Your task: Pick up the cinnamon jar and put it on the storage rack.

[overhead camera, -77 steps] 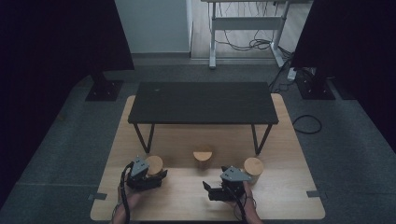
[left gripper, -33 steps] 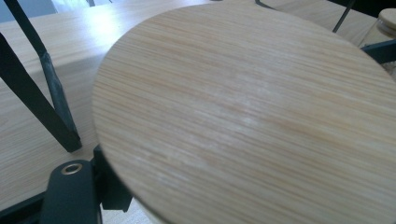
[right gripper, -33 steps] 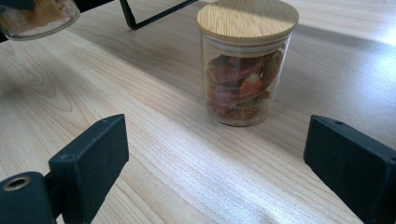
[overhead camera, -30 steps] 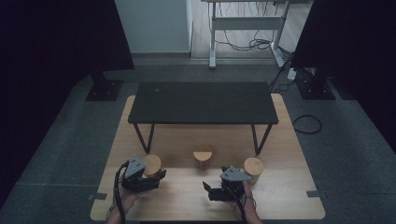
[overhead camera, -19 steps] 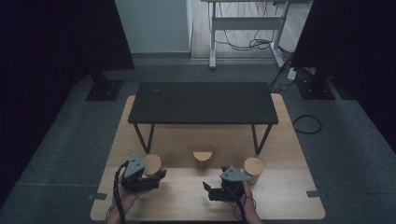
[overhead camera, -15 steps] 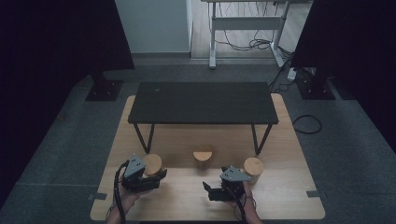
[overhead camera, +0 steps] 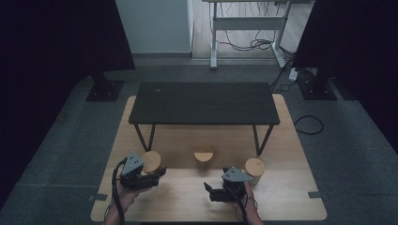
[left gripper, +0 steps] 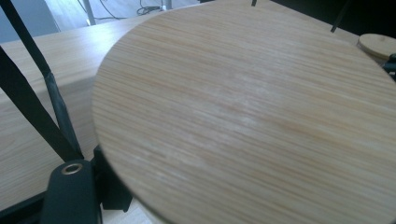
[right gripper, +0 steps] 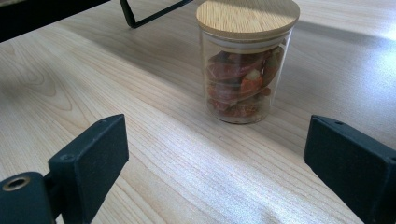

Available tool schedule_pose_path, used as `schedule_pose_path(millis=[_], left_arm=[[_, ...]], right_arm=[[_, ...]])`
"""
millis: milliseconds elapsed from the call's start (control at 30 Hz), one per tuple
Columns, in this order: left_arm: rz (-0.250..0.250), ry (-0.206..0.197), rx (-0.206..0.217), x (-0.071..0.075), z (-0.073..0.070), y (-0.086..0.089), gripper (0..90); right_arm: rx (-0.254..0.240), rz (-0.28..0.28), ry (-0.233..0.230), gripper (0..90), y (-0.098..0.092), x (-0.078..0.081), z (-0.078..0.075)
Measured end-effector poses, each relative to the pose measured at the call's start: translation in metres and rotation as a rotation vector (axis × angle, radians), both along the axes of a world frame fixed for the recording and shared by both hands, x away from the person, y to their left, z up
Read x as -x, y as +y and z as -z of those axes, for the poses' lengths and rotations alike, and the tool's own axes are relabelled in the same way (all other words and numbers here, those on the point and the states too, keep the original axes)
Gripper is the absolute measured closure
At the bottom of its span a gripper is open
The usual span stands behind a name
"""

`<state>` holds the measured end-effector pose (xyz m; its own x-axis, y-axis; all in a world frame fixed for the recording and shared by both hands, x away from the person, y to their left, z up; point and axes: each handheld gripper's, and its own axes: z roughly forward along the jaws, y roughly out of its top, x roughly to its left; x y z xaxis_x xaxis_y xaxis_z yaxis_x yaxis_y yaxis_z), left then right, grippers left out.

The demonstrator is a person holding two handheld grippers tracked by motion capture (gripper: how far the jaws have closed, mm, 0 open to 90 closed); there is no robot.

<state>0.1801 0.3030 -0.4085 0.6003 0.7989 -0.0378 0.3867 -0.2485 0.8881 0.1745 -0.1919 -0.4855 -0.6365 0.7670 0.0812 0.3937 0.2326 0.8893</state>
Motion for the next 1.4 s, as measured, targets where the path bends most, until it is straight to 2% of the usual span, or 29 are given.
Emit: schedule_pose_path(millis=[467,833,1400], left_arm=[[0.003,-0.018,-0.005,0.000,-0.010,-0.002,24.8],[0.005,-0.037,-0.009,0.000,-0.020,-0.002,24.9],[0.004,-0.052,-0.006,0.000,-0.028,-0.003,24.9]], right_arm=[[-0.019,-0.003,0.007,6.0,-0.001,0.000,0.001],[-0.012,-0.004,0.010,6.1,0.001,-0.001,0.001],[-0.010,-0.005,0.009,6.2,0.001,0.000,0.002]])
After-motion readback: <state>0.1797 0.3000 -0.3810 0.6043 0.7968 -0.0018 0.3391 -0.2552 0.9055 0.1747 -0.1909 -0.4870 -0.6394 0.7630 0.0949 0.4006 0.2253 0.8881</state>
